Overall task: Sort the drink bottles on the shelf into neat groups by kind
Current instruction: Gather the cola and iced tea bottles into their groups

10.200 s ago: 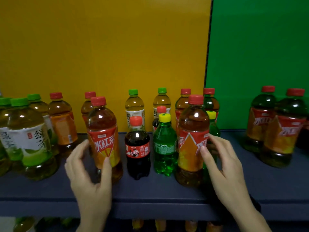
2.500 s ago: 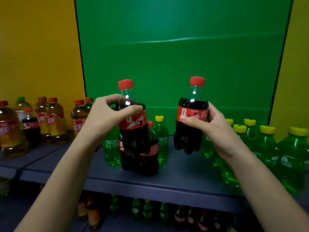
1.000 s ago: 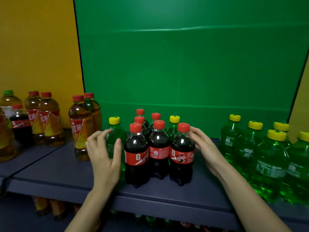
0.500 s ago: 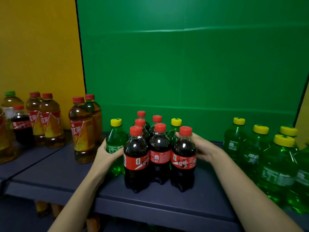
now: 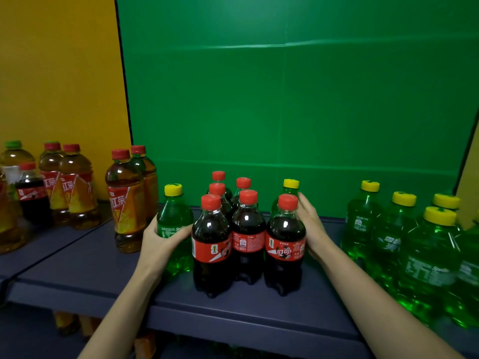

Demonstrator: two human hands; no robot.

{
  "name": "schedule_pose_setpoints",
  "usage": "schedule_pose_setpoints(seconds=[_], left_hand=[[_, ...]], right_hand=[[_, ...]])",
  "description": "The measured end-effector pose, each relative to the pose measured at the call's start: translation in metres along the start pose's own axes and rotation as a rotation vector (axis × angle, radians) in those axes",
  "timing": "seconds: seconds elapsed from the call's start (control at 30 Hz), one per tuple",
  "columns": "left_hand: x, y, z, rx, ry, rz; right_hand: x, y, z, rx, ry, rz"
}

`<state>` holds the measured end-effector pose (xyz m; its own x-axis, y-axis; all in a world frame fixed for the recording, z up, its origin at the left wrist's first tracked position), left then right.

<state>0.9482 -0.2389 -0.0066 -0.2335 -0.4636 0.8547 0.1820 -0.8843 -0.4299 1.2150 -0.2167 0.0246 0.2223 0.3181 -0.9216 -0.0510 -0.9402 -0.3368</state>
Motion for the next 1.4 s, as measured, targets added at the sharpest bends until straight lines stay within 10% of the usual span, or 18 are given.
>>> schedule_pose_setpoints(seconds=[0.7,1.4], left_hand=[[0.13,0.041,0.055,-0.177,0.004,0.33],[0.021,0.114,0.239,-0.295,0.106,0.078]], right_hand=[[-0.128,0.107,-0.07,0.798,0.222,-0.439],[-0.063,0.203,-0.23,0.894,0.413,-0.208]])
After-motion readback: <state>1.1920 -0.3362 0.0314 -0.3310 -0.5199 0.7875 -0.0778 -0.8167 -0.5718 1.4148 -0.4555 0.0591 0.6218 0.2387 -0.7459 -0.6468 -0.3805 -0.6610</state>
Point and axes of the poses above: each hand's wrist, its own y-axis away from the middle knuckle, its own z-axis out of the palm, x = y × z, the point moved 2 cm from there along -y, towards the middle knuckle, and after that the axes turned 12 degrees about y, right-handed, at the moved point
